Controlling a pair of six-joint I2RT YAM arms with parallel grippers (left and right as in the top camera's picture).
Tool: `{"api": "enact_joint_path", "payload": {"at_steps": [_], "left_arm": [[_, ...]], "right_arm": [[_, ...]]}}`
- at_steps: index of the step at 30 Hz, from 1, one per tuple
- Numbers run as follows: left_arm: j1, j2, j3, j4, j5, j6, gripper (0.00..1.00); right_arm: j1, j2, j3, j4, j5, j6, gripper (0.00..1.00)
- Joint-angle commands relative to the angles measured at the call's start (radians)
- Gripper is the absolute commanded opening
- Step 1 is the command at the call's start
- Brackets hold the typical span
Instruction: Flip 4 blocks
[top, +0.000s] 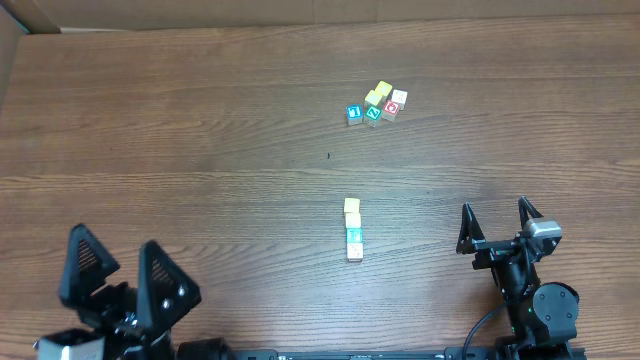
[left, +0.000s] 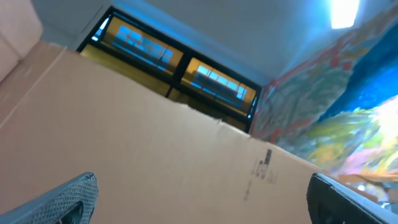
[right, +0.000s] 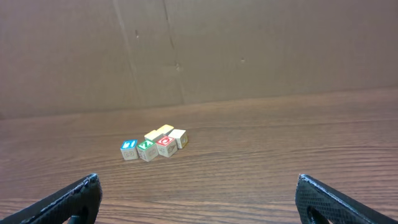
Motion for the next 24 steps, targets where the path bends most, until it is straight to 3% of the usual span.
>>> {"api": "enact_joint_path", "payload": {"at_steps": [1,24], "left_arm": [[-0.007,-0.015,-0.077,0.039,-0.023,0.001,1.0],[-0.007,-0.016,-0.442,0.04,-0.032,-0.001,1.0]], "right_arm": [[-0.007,-0.01,-0.01,0.006,-0.005,-0.003,1.0],[-0.007,-0.01,-0.01,0.006,-0.005,-0.003,1.0]]}}
